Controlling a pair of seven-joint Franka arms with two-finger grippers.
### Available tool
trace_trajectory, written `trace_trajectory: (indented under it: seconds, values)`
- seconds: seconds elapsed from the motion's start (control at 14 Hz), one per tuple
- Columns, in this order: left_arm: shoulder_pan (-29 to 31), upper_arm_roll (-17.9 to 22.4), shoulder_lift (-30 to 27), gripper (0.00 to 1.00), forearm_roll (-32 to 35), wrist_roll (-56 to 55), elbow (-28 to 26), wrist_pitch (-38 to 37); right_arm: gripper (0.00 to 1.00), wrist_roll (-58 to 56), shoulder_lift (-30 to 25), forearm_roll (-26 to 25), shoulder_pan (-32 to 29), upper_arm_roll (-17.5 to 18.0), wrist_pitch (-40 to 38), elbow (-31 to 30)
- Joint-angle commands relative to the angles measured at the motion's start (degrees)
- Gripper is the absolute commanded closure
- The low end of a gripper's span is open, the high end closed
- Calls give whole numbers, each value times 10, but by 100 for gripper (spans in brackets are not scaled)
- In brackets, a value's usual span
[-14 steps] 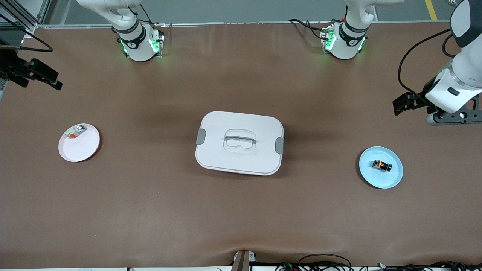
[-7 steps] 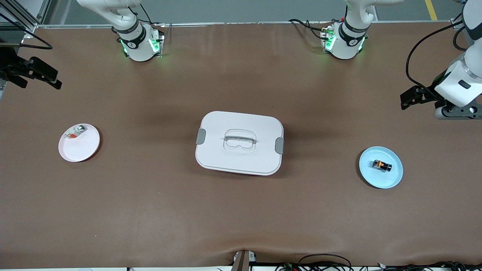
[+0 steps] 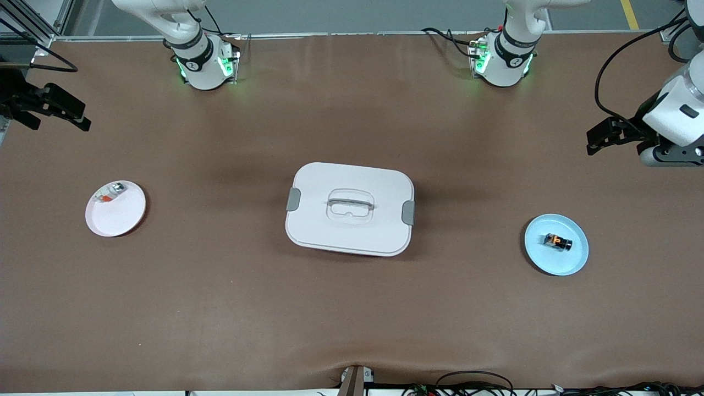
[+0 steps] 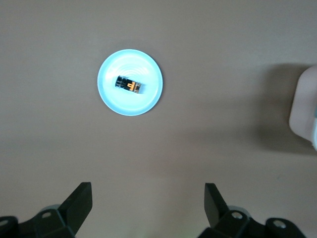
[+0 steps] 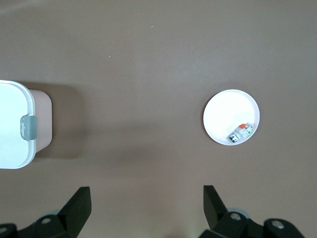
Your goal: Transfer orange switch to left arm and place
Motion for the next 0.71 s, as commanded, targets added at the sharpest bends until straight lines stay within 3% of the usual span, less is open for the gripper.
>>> trace_trajectory:
  seconds: [0.0, 0.64]
  values:
    - [2, 2, -4, 0, -13, -16, 7, -11, 0, -7, -16, 4, -3, 3, 8, -16]
    - [2, 3, 2, 0, -8, -12, 22, -13, 0, -46, -15, -7, -7, 1, 11, -16]
